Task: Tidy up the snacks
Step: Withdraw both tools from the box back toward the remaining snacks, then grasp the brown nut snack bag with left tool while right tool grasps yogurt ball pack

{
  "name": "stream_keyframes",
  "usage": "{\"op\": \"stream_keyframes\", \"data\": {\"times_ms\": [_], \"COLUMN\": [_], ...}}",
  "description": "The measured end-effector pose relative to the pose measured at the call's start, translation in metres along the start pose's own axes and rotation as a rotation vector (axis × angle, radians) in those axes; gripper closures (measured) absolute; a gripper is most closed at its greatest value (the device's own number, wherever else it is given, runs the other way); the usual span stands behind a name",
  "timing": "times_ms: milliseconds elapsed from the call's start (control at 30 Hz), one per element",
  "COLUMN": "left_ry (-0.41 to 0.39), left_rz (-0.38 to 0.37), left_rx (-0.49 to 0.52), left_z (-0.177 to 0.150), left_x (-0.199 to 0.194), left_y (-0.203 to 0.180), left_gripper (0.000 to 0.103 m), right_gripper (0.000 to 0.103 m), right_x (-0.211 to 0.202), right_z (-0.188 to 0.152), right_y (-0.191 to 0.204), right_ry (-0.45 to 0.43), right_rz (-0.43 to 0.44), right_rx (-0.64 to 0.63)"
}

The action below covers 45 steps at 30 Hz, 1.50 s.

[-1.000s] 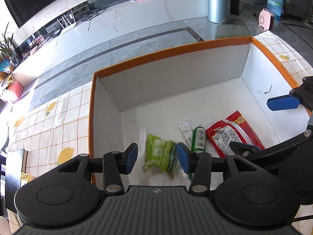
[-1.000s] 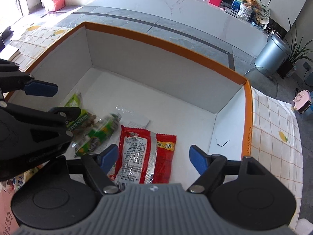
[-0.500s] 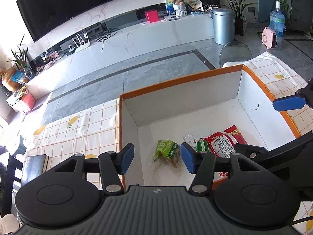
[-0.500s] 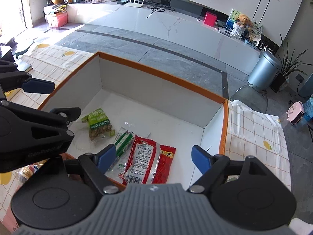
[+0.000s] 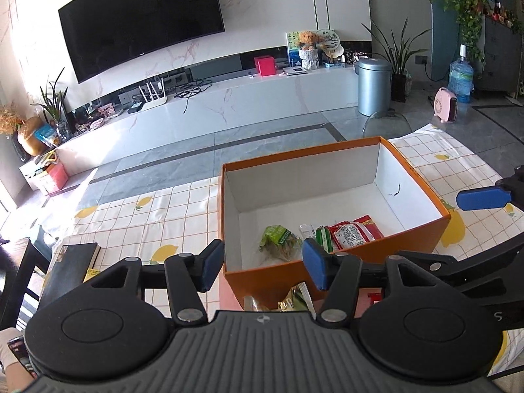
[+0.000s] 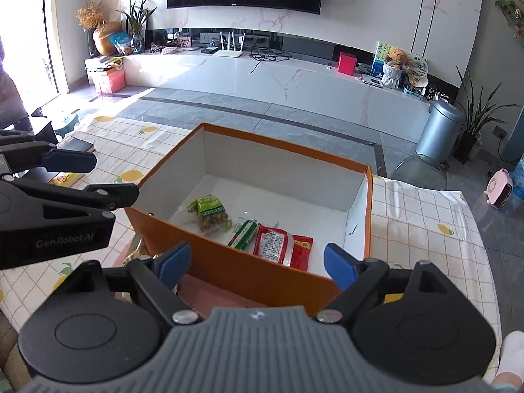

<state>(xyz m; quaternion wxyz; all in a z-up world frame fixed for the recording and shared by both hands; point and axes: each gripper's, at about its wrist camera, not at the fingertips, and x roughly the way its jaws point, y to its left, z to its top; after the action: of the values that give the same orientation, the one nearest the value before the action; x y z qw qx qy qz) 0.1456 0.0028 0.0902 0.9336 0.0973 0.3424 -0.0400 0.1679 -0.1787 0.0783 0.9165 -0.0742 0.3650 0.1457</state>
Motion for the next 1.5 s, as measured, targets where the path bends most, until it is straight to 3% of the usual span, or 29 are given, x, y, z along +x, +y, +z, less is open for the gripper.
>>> {"op": "stream_keyframes", "data": {"times_ms": [300,633,867,1100,1200,1500], "left_ry": [-0.1,-0.089,-0.074,-0.04,-0.049,-0.069], "left_rz": [0.006,-0.047,-0.105,-0.197,-0.217,-0.243], "left_rx": [-0.062,-0.135,-0.156,-0.182,-0.168,-0.072], "left_z": [-0.041,-0.095,-0.124,-0.141,-0.142,-0.133], "left_x": [-0.035,-0.032,-0.027,-0.012,-0.006,0.013], "left_y": [0.0,0.008,0.007,-0.003,-0.01,-0.028], "left_gripper": [0.037,0.035,0.031,0.03,0.024,0.021], "right_gripper": [0.017,0.017,0.017,0.017,0.017,0.017], "right_x": [-0.045,-0.049,-0.037,-0.018,-0.008,0.019], "right_z": [-0.056,-0.112,-0.15,-0.163,-0.166,-0.172], "right_y": [0.016,0.019,0.022,0.025,0.022,0.008], "right_ry": [-0.099,-0.122,-0.109,-0.08,-0.051,0.033], "right_rz": [0.006,-0.087,-0.123,-0.152,-0.141,-0.124], "right_rx": [0.08,0.17,0.207,0.206,0.221,0.27]}}
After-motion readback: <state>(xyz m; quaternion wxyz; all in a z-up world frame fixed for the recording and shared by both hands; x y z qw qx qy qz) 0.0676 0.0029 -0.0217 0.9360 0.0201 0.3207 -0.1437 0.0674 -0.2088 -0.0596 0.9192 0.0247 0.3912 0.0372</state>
